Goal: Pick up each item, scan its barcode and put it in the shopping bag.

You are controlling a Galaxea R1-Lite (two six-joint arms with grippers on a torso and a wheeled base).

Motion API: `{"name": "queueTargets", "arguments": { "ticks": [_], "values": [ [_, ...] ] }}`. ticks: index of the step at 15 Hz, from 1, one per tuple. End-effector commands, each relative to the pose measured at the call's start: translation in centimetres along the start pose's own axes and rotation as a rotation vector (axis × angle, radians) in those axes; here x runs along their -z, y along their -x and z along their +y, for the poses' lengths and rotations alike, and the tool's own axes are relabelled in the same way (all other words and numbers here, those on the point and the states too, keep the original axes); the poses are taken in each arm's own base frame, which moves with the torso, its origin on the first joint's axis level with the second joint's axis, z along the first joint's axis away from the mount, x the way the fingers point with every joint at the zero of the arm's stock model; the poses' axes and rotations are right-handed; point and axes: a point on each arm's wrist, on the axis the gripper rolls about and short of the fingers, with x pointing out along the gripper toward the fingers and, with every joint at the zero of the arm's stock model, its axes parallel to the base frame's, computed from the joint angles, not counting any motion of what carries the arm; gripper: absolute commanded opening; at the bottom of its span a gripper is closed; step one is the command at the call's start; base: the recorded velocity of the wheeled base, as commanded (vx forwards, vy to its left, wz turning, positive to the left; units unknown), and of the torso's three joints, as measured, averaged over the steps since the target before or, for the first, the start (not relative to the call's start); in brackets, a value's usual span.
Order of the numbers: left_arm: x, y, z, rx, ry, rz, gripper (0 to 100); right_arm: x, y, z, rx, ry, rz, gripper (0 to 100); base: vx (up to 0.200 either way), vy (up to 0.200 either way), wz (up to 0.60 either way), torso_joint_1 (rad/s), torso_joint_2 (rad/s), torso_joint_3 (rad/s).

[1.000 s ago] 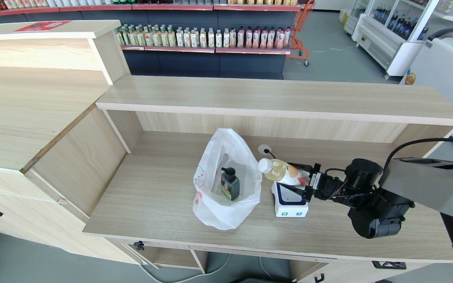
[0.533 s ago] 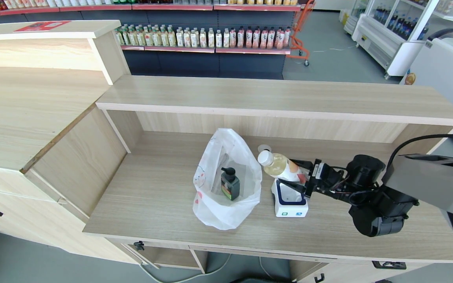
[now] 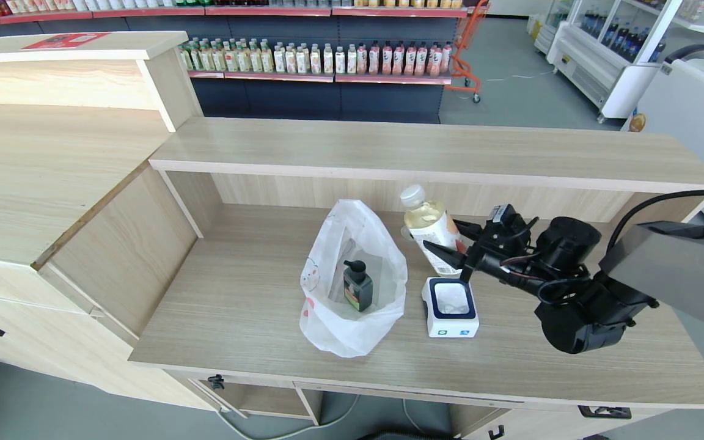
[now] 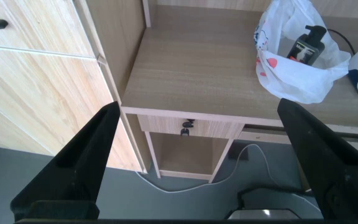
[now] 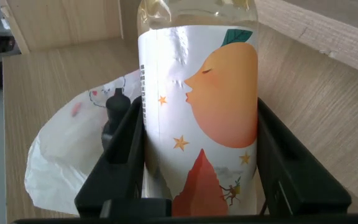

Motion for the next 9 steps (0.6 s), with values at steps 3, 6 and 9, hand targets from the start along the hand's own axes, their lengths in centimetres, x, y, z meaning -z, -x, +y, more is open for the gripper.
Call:
{"name": "queueTargets", "arguments": {
  "ticks": [3,6,9],
  "values": [
    [0.0,0.0,0.0,0.0,0.001,-0.001,100,-0.3,-0.3,1.9,0.063,-0.19,0.034,0,0.0,0.0,0.0,0.0,0.0,0.0],
    [0.0,0.0,0.0,0.0,0.001,-0.001,100,0.0,-0.5,3.1,0.1,-0.286,0.06,0,0.0,0.0,0.0,0.0,0.0,0.0],
    [0.0,0.0,0.0,0.0,-0.002,-0.001,100,0.7,-0.5,3.3,0.115,-0.329,0.077,0,0.0,0.0,0.0,0.0,0.0,0.0]
  ]
}}
